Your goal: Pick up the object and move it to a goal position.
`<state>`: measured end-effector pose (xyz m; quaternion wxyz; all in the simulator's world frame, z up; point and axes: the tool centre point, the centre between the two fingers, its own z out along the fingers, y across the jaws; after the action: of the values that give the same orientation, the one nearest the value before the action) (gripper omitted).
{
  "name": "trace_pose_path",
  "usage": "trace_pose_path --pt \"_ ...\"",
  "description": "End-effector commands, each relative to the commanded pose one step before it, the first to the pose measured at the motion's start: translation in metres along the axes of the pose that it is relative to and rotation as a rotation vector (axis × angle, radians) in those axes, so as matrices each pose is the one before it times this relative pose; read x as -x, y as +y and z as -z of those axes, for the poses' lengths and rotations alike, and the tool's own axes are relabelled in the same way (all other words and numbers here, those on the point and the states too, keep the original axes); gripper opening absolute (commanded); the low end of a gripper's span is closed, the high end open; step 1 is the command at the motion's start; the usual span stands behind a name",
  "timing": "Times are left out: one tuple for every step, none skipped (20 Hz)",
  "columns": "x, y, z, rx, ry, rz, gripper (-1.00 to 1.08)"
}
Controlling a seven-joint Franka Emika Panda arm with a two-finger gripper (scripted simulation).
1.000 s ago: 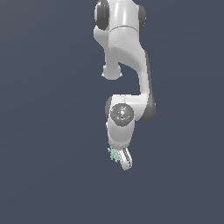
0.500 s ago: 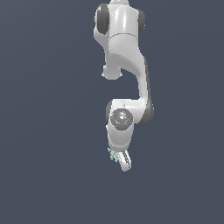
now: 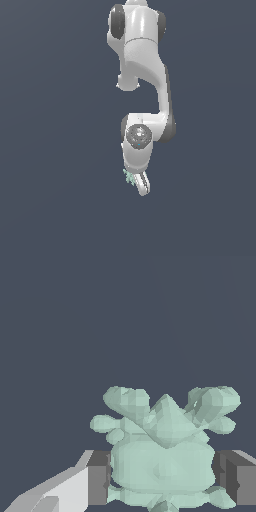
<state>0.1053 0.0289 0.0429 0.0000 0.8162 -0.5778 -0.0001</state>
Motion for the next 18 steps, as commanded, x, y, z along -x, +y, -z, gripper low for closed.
trace_pose_path --pt "0.00017 -0.00007 0.00047 -0.00022 0.00006 0.00002 -1.0" --pt "0.00054 -0.00009 0.00091 0.0 0.0 0.0 -1.0" --pt "0.00091 -0.00016 0.00152 0.0 0.0 0.0 -1.0" --pt "0.00128 -0.00022 0.00213 0.0 0.0 0.0 -1.0" --pt "0.00165 -0.00029 0.00276 0.0 0.0 0.0 -1.0" --pt "0.00204 -0.00035 0.00341 0.0 0.0 0.0 -1.0" --pt "0.00243 -0.00042 0.00407 0.0 0.0 0.0 -1.0" --pt "0.00284 -0.0005 0.00476 0.0 0.0 0.0 -1.0" --pt "0.00326 -0.00058 0.00549 0.0 0.0 0.0 -1.0" --pt "0.00371 -0.00066 0.00625 0.0 0.0 0.0 -1.0" --pt "0.00418 -0.00075 0.00705 0.0 0.0 0.0 -1.0" --pt "0.00462 -0.00085 0.00781 0.0 0.0 0.0 -1.0" --pt "0.00501 -0.00094 0.00848 0.0 0.0 0.0 -1.0" --pt "0.00534 -0.00103 0.00908 0.0 0.0 0.0 -1.0" --pt "0.00564 -0.00111 0.00961 0.0 0.0 0.0 -1.0" --pt "0.0058 -0.00118 0.00992 0.0 0.0 0.0 -1.0" --pt "0.00584 -0.00122 0.01003 0.0 0.0 0.0 -1.0" --pt "0.00582 -0.00123 0.01004 0.0 0.0 0.0 -1.0"
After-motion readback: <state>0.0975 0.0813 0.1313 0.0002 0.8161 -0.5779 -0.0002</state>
